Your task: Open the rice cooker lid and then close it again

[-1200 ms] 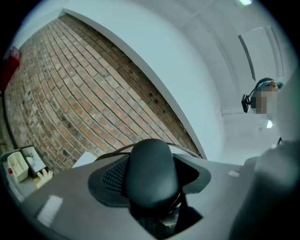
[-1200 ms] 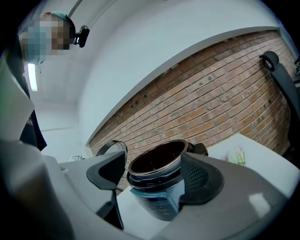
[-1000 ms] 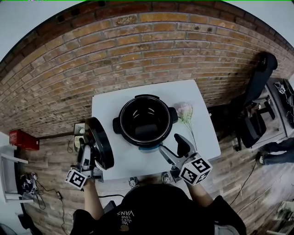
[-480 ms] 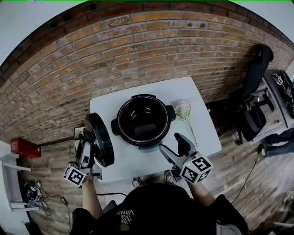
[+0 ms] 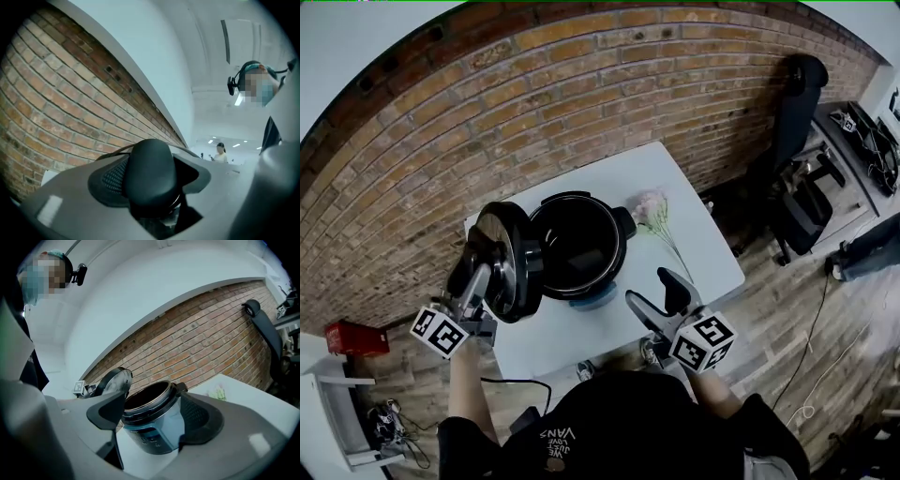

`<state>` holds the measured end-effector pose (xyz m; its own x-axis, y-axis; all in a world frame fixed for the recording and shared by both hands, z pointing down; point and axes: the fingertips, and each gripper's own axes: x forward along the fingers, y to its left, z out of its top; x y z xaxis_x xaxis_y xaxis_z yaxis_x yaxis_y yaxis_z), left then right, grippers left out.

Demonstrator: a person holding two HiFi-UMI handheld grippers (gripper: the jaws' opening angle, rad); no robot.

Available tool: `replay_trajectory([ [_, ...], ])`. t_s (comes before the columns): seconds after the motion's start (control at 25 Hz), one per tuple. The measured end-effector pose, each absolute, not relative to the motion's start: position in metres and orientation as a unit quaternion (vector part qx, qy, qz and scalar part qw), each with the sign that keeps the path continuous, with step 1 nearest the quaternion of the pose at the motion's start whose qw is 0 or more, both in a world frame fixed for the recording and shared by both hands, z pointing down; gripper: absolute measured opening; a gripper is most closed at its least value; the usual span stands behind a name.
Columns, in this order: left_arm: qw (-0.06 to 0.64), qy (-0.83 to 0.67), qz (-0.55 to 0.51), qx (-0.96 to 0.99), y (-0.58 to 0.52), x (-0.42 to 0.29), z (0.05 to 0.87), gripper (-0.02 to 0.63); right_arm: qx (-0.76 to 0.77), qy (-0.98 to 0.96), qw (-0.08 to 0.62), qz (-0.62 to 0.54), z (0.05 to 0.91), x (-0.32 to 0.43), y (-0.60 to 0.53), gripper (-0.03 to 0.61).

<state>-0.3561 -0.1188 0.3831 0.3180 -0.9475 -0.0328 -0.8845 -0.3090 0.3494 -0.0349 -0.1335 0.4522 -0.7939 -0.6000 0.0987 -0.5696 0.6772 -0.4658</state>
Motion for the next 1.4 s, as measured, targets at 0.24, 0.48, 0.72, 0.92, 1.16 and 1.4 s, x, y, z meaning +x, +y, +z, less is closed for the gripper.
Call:
replay_trajectory([
  [0.24,0.117,-0.508,-0.044,0.853,-0.166,-0.313,0.368,0.278,-0.352,0.902,0.046,-0.246,0.455,-0.013,-0.13,0.364],
  [0.48,0.104,-0.44,0.043,0.891,-0.194,-0.272,0.373,0.278,-0.386,0.888,0.053,-0.246,0.458,0.009,-0.124,0.364],
  [0.72,0.085,-0.372,0.108,0.918,-0.209,-0.232,0.378,0.278,-0.409,0.876,0.063,-0.249,0.462,0.025,-0.121,0.364],
  [0.92,0.046,-0.309,0.184,0.932,-0.214,-0.202,0.39,0.278,-0.422,0.868,0.065,-0.252,0.464,0.038,-0.116,0.364],
  [1.16,0.03,-0.255,0.24,0.936,-0.212,-0.178,0.407,0.279,-0.431,0.864,0.074,-0.252,0.465,0.047,-0.115,0.364],
  [1.4,0.025,-0.241,0.274,0.931,-0.211,-0.174,0.418,0.279,-0.434,0.86,0.079,-0.254,0.468,0.054,-0.114,0.364],
])
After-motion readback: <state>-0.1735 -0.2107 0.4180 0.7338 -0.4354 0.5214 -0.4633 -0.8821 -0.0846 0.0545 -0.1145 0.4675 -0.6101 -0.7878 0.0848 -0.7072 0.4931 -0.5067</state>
